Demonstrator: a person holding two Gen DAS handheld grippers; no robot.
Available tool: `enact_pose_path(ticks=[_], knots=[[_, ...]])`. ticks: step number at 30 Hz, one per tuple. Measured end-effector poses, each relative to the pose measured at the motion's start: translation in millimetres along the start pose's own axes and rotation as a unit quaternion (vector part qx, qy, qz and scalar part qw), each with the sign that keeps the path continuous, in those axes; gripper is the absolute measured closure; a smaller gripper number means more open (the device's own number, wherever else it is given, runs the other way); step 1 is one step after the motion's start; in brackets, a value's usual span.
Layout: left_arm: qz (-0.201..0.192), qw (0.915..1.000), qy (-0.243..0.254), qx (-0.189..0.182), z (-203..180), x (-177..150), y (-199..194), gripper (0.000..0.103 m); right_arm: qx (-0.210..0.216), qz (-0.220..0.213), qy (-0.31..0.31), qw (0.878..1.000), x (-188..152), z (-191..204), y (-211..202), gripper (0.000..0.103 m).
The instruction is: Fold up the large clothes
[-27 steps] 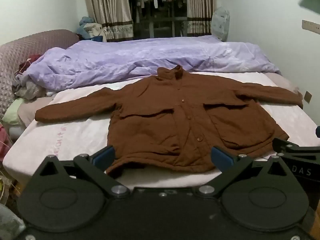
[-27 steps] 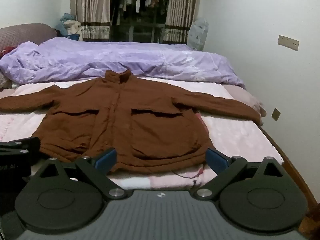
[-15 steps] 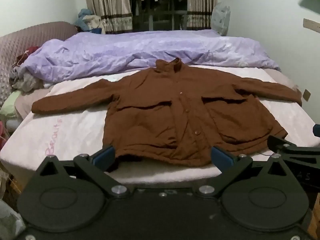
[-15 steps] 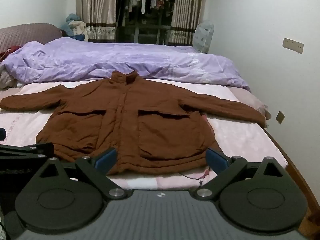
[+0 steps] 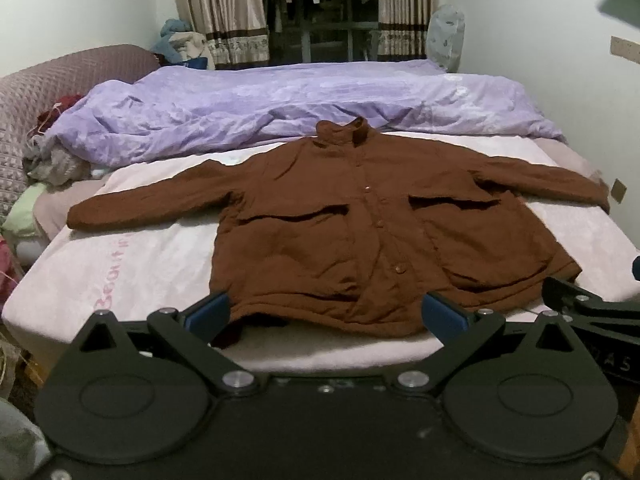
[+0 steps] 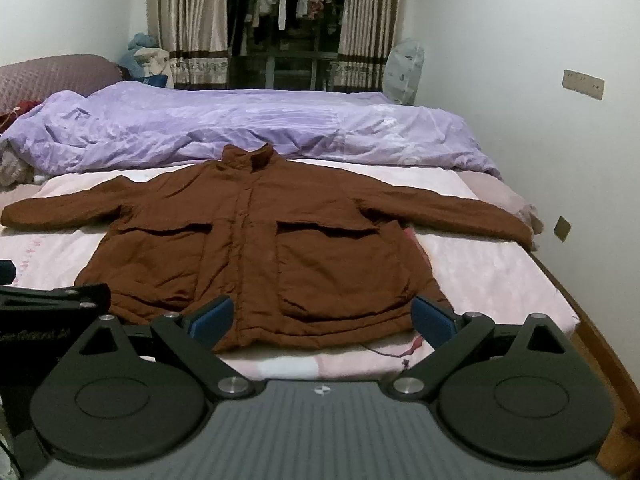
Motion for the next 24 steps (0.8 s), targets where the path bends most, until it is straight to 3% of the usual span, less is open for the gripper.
enact_pose_path(ticks=[24], knots=[[0.011,0.9999,0.000,0.004,-4.2,-3.8,6.2,0.000,0.002,0.000,0.007,1.000,0.8,2.7,-0.7,0.000]])
Point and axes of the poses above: each gripper's, at about its wrist camera, not at the fingertips, and y roughly the way its jaws point, z to its left, x to its top, the point moved 1 cm from there along y, roughly the way its jaws point, and after that the axes turned 1 degree about -z, right-handed, at the moved point
